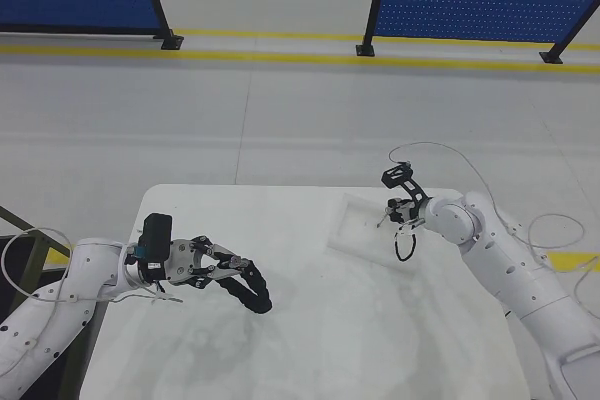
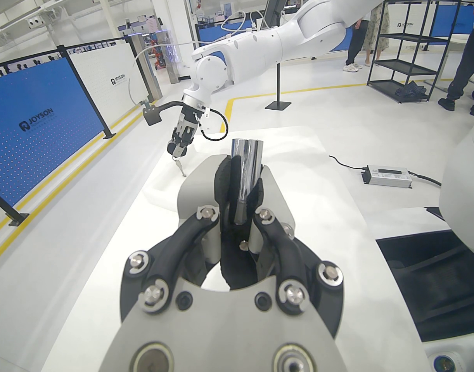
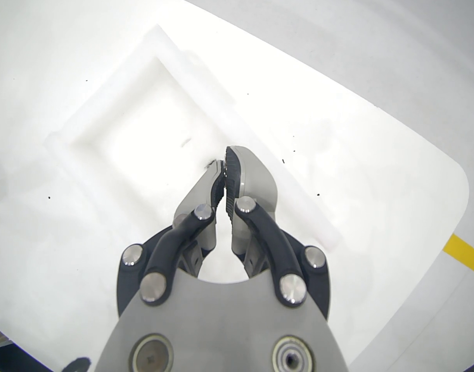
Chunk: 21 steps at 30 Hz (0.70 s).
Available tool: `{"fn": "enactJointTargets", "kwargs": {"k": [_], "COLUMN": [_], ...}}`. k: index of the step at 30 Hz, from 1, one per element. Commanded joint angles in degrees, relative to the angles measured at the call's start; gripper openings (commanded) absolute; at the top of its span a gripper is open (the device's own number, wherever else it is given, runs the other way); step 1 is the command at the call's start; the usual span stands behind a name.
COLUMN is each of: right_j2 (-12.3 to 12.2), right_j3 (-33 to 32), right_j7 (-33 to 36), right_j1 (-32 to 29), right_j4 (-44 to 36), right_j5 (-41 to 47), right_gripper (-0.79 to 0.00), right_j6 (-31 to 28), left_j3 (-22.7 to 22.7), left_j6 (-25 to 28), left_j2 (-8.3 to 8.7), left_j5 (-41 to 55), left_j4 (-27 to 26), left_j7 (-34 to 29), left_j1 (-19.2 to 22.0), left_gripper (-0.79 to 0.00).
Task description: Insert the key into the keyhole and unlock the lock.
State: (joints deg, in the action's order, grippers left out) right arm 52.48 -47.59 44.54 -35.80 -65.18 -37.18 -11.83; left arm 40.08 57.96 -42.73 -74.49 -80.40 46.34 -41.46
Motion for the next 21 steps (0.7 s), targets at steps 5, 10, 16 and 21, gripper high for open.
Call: {"fn": "enactJointTargets", "kwargs": {"k": [5,10,16,21], "right_j2": [0.2,0.58,1.3,1.4], "right_j3": [0.27,0.52,0.56,-1.19], "right_j7": [0.95,1.48,2.23,3.19], "right_j1": [-0.57,-1.28,-0.82,-0.43], "right_j4": [-1.17,-1.54,-0.98,-0.59], "right_j5": [-1.76,-2.54,-2.7,-0.54], "right_gripper": [-0.785,-0.785,-0.018,0.0], "right_j6": [-2.56,-1.84,0.08,0.59], "left_j3": [0.0,0.0,0.0,0.0], "left_j6": [0.0,0.0,0.0,0.0], "left_j2": [0.0,0.0,0.0,0.0], "left_j5": [0.0,0.0,0.0,0.0], "left_j4": [0.0,0.0,0.0,0.0], "left_j7": [0.0,0.0,0.0,0.0], "left_j1": [0.0,0.0,0.0,0.0], "left_gripper": [-0.785,-0.785,-0.785,-0.785]}}
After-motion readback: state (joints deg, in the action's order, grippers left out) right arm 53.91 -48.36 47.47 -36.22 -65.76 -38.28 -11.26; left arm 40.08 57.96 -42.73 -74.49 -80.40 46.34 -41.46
